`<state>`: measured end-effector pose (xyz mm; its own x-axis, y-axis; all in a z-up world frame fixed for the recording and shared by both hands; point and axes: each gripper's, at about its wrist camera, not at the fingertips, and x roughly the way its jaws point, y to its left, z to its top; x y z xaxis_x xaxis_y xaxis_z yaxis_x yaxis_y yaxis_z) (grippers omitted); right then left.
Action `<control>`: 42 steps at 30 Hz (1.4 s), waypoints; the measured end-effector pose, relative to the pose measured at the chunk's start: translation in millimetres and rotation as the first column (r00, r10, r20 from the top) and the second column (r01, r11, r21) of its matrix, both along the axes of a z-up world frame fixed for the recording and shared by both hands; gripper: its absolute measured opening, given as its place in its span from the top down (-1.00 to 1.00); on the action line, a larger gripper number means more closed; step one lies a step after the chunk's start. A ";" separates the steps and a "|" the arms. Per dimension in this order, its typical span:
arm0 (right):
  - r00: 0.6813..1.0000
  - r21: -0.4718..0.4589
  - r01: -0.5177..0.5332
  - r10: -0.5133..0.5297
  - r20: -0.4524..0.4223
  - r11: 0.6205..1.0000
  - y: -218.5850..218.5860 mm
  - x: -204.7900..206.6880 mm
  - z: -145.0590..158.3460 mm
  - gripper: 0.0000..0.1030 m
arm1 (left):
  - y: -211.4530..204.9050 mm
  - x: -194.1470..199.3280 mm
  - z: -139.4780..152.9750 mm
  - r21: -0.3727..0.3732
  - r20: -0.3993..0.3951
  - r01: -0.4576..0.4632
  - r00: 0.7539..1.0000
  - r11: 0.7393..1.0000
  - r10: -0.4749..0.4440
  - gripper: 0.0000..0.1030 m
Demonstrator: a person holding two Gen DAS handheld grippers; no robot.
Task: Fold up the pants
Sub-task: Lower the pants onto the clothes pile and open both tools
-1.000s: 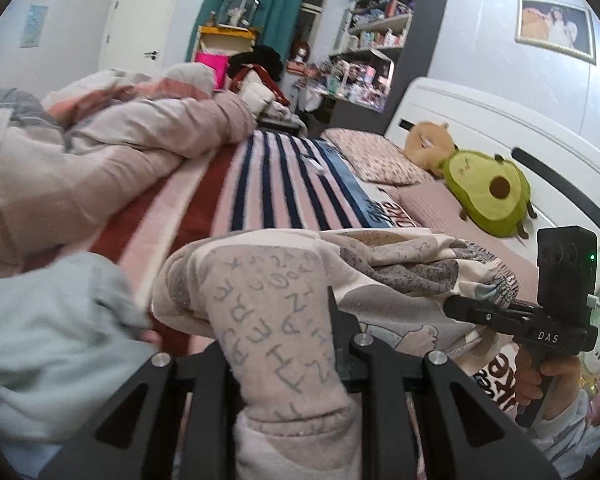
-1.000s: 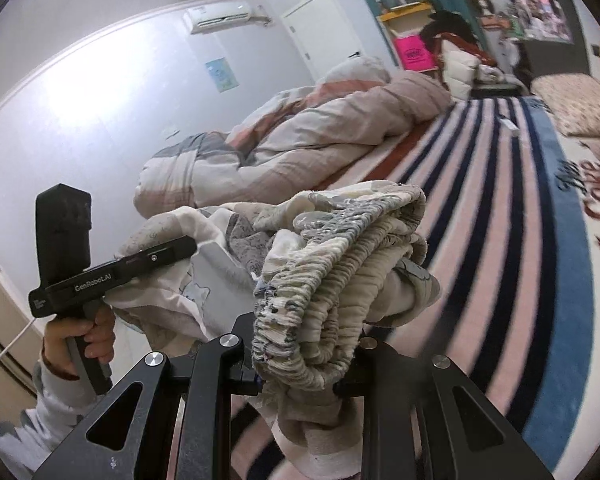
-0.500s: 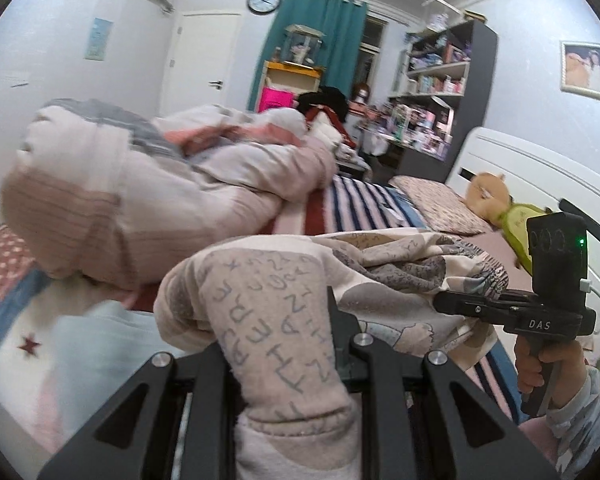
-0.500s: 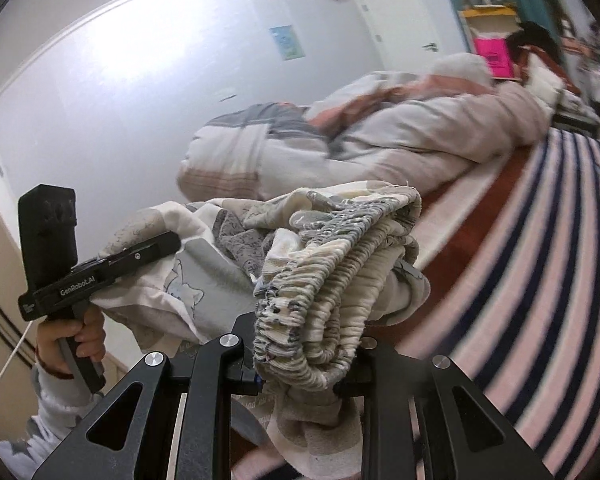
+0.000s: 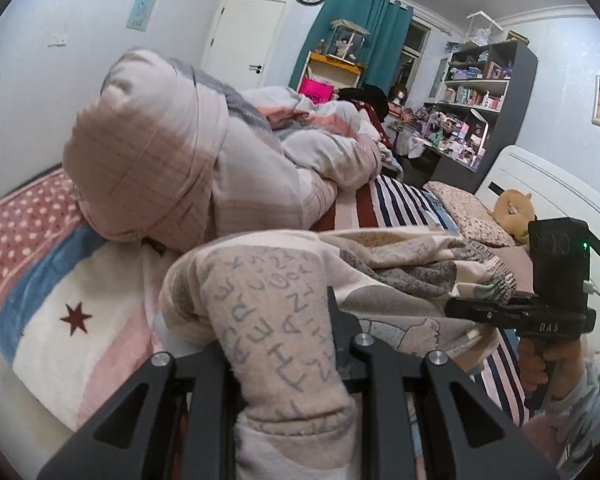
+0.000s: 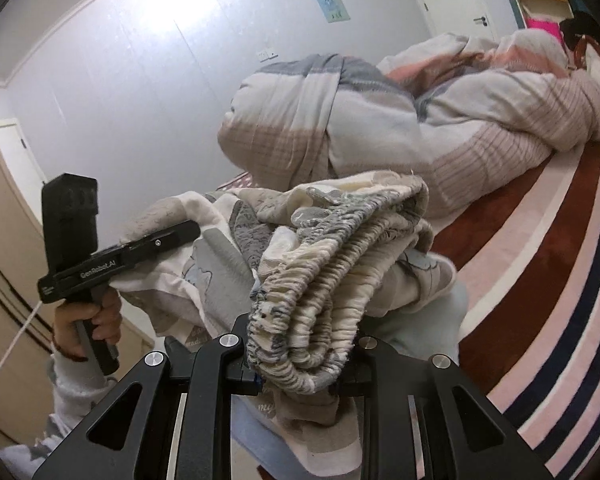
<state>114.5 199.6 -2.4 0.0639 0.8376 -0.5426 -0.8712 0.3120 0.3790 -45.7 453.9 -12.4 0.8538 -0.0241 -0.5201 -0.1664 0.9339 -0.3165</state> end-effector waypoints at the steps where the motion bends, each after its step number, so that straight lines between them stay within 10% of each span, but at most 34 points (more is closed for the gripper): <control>1: 1.000 -0.015 0.003 -0.003 -0.002 1.000 2.2 -0.7 -2.7 0.67 | 1.4 -1.2 -3.8 -0.006 -0.007 0.006 1.000 1.000 -0.006 0.65; 12: 1.000 -0.125 0.012 -0.012 0.003 0.992 5.1 -7.2 -29.2 0.44 | 2.5 -2.5 -32.5 -0.020 -0.066 0.024 0.998 1.000 -0.025 0.27; 18: 0.993 -0.107 0.036 -0.024 0.116 0.994 -12.3 -13.7 -1.6 0.13 | -11.1 -18.8 4.6 0.124 0.006 -0.083 0.997 0.989 0.082 -0.21; 23: 0.950 0.024 0.042 -0.048 0.309 0.999 -19.3 -27.1 43.4 0.10 | -27.7 -16.8 24.3 0.172 0.059 -0.086 0.995 0.981 0.077 -0.25; 42: 0.972 -0.071 0.009 0.008 0.235 0.997 10.2 -22.9 2.7 0.11 | -28.1 4.4 2.6 0.180 0.029 -0.025 0.999 0.983 0.020 -0.24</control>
<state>91.7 209.8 0.3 0.1969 0.7976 -0.5701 -0.9330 0.3311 0.1410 -41.3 425.8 -9.8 0.8668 0.0873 -0.4909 -0.1816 0.9722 -0.1478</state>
